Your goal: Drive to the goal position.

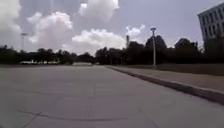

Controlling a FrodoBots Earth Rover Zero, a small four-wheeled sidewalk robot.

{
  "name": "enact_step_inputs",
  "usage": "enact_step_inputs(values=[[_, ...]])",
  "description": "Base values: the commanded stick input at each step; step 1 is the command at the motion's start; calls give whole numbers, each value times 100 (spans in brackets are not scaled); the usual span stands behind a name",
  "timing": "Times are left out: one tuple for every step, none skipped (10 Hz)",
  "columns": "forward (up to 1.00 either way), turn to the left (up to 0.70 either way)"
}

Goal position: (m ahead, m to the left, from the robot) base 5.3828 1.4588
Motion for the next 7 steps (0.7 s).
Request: enact_step_inputs(values=[[70,41],[70,41],[70,41],[70,6],[70,6],[70,6],[70,6]])
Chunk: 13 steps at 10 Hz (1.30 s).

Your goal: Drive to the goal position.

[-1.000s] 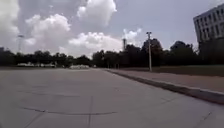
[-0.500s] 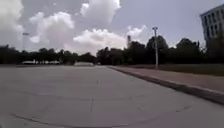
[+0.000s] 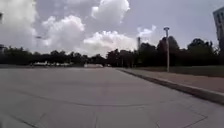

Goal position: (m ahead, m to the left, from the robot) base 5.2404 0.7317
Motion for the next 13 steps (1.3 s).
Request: enact_step_inputs(values=[[70,6],[70,6],[70,6],[70,6],[70,6],[70,6],[70,6],[70,6],[70,6],[70,6],[70,6],[70,6],[70,6]])
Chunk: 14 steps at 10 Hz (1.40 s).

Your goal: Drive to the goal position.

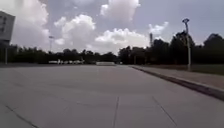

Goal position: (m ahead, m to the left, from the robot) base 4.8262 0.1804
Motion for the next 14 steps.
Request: enact_step_inputs(values=[[70,6],[70,6],[70,6],[70,6],[70,6],[70,6],[70,6],[70,6],[70,6],[70,6],[70,6],[70,6],[70,6],[70,6]])
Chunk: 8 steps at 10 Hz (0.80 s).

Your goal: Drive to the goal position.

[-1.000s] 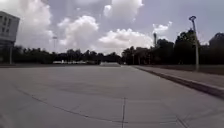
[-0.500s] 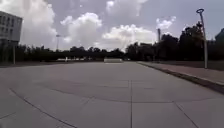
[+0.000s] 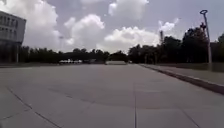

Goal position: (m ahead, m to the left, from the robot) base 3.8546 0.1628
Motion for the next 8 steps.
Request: enact_step_inputs(values=[[70,6],[70,6],[70,6],[70,6],[70,6],[70,6],[70,6],[70,6]])
